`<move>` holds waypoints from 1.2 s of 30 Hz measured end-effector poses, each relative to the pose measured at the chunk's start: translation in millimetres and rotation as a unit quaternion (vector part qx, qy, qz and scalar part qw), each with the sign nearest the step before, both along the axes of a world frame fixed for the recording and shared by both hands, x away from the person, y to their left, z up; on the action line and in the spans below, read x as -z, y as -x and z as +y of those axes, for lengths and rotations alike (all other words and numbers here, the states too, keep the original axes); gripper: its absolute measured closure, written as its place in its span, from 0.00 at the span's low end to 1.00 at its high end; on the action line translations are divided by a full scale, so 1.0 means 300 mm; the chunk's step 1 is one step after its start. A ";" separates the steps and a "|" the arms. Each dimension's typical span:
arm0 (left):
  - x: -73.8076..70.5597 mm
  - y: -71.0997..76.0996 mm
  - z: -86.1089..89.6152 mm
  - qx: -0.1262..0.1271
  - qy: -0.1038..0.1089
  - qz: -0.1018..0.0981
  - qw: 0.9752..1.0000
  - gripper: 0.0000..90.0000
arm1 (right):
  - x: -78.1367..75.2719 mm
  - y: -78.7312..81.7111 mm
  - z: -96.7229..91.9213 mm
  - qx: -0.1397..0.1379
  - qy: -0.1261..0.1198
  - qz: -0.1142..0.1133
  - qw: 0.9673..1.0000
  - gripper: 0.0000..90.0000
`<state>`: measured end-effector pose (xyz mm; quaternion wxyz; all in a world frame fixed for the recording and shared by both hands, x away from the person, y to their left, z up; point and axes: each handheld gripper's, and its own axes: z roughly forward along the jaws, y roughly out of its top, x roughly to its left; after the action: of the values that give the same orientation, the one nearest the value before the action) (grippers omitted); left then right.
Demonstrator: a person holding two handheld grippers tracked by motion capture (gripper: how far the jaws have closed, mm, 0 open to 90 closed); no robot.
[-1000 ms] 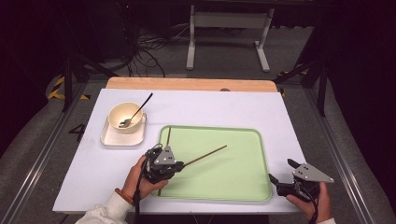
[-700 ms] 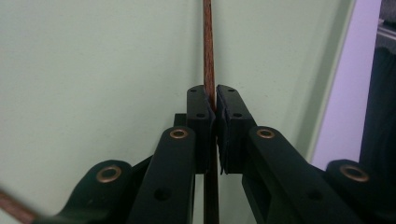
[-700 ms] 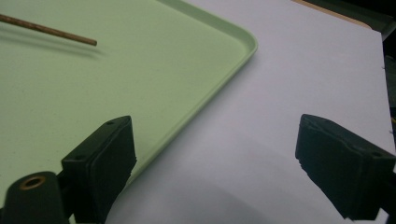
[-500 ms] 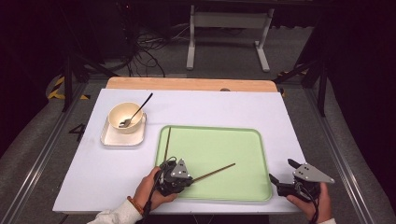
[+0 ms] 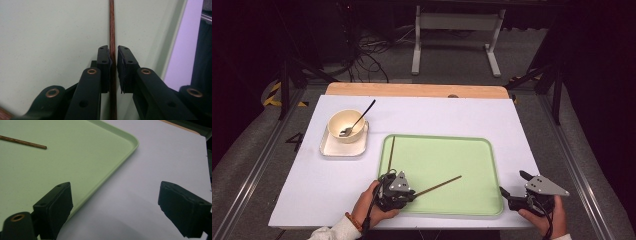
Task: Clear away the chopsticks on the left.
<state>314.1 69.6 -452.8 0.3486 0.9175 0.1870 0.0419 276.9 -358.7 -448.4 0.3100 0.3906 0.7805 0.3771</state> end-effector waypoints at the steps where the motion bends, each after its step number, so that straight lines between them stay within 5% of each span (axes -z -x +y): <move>1: 0.000 -0.002 0.000 0.001 0.001 -0.001 1.000 0.90 | 0.000 0.000 0.000 0.000 0.000 0.000 1.000 0.14; 10: 0.000 -0.008 0.003 -0.004 -0.002 -0.008 1.000 0.80 | 0.000 0.001 -0.001 -0.001 -0.001 0.000 1.000 0.14; 24: -0.036 -0.034 0.036 -0.015 0.046 -0.024 0.999 0.70 | -0.001 0.000 -0.001 -0.001 -0.001 -0.002 1.000 0.14; 31: -0.066 -0.039 0.026 0.005 0.054 -0.045 0.998 1.00 | 0.000 -0.001 -0.001 0.001 -0.001 -0.001 1.000 0.14; 36: -0.068 -0.052 -0.024 0.040 0.045 -0.044 0.997 1.00 | 0.003 -0.004 0.000 0.001 -0.001 0.002 1.000 0.14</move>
<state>329.6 62.4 -432.5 0.3987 0.9048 0.1366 0.0600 278.0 -358.8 -449.4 0.3085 0.3926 0.7801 0.3771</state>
